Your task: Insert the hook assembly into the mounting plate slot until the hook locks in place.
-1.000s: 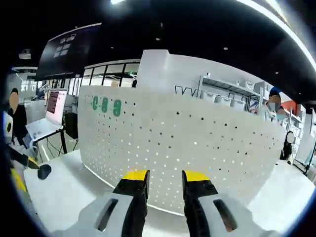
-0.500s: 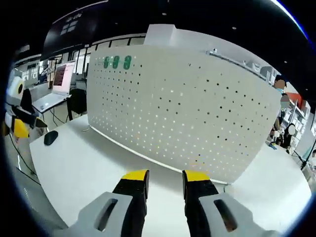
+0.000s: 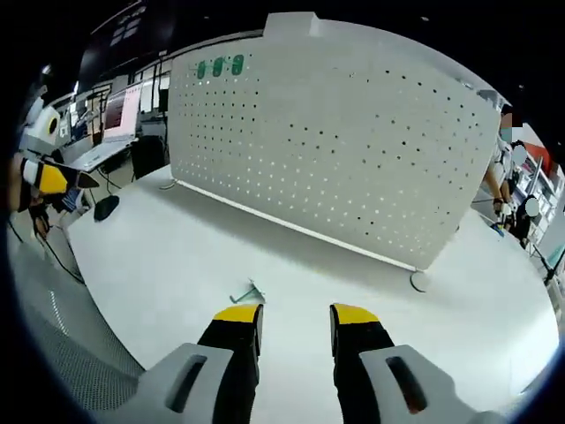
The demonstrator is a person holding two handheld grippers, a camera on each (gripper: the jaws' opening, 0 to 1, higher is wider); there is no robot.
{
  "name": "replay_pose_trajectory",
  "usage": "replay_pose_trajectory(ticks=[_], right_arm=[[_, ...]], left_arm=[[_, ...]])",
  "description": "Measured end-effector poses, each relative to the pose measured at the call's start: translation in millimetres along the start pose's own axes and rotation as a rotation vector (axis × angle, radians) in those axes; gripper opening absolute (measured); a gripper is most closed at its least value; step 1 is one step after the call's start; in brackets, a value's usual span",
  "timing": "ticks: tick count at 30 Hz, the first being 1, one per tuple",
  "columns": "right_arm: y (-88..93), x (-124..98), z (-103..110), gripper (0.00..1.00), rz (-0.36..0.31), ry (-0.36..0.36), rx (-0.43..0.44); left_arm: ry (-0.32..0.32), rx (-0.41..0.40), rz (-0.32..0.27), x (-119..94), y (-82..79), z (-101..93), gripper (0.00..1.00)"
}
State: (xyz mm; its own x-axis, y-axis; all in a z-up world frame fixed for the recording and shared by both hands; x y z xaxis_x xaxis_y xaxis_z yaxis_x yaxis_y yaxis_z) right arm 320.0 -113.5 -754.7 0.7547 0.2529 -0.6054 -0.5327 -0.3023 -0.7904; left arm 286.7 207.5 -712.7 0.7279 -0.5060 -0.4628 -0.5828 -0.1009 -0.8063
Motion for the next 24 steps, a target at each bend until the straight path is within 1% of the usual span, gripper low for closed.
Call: replay_pose_trajectory(ticks=[2,9,12,16,18,21,22,24], right_arm=[[5.7,-1,2,0.28,0.015,-0.014,0.017],[27.4,-3,10,0.27,0.079,-0.064,0.038],[32.3,-3,13,0.27,0.104,-0.084,0.023],[36.4,-2,15,0.27,0.123,-0.107,0.025],[38.1,0,17,0.27,0.130,-0.119,0.025],[41.8,3,19,0.27,0.141,-0.124,0.007],[43.3,4,20,0.26,0.146,-0.125,0.000],[46.9,8,22,0.26,0.159,-0.135,-0.001]], left_arm=[[-0.001,-0.012,0.012,1,3.7,0.1,0.96],[-0.001,-0.019,0.051,1,11.0,-2.6,0.96],[-0.004,-0.017,0.076,0,14.9,-1.8,0.96],[-0.013,-0.005,0.110,-1,21.4,-0.5,0.97],[-0.013,-0.007,0.130,-1,26.1,-0.1,0.97],[0.009,-0.026,0.173,0,35.3,-3.2,0.98],[0.017,-0.025,0.199,1,39.3,-5.2,0.97],[0.016,-0.008,0.221,2,43.5,-6.7,0.97]])
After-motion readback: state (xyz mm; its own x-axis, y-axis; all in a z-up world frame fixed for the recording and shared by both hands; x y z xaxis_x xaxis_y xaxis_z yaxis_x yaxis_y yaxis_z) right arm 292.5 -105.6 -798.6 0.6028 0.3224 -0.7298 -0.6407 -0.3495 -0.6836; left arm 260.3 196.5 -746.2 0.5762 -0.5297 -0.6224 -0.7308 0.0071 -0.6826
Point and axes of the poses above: the point that each gripper's makers call its tool centre point, and the gripper's own axes: x roughly forward along the fingers, z roughly to its left, y roughly out of its underside, the point moved 5 cm from there along -x, roughly backward along the fingers, and after that the axes turned 2 degrees about x, right-handed, at the moved point
